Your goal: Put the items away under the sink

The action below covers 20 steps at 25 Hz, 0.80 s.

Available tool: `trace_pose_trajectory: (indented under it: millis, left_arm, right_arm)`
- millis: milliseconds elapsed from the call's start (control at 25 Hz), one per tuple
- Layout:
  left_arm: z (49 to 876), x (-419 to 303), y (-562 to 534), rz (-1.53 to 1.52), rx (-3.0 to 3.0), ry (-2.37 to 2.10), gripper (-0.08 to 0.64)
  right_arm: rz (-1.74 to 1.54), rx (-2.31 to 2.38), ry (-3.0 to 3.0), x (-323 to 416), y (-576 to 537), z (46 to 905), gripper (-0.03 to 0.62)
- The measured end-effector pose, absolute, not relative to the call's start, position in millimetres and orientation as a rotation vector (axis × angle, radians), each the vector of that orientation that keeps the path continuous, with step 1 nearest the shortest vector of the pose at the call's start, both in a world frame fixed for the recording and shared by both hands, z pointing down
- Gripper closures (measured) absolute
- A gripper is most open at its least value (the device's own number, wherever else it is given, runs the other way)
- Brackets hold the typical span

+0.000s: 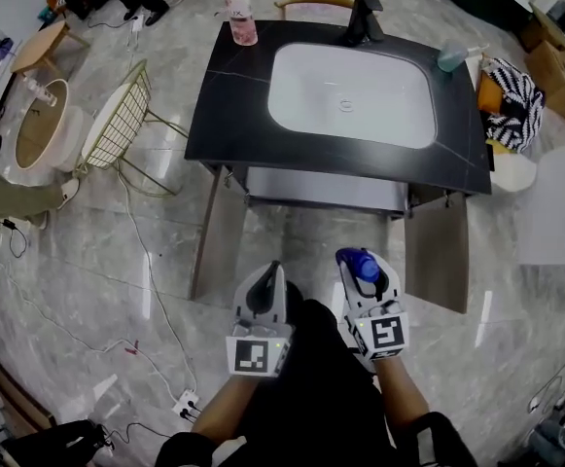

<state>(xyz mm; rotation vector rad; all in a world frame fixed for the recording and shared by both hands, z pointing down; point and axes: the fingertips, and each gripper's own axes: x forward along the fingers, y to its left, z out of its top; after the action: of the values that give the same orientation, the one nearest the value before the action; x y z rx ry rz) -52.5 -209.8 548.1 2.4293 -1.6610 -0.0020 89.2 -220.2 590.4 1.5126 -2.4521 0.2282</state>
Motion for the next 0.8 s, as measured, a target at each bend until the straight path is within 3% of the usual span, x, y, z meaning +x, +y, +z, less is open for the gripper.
trace_pose_trajectory:
  millis: [480,800]
  left_arm:
    - [726,-67,-259,-0.071,2.509,-1.69,0.545]
    - [768,-73,-269,-0.112,2.535,-1.717,0.545]
  right_arm:
    - [0.176,1.535,-2.5,71,-284,788,0.434]
    - [0.174,1.537,-2.517,69,-296,843,0.434]
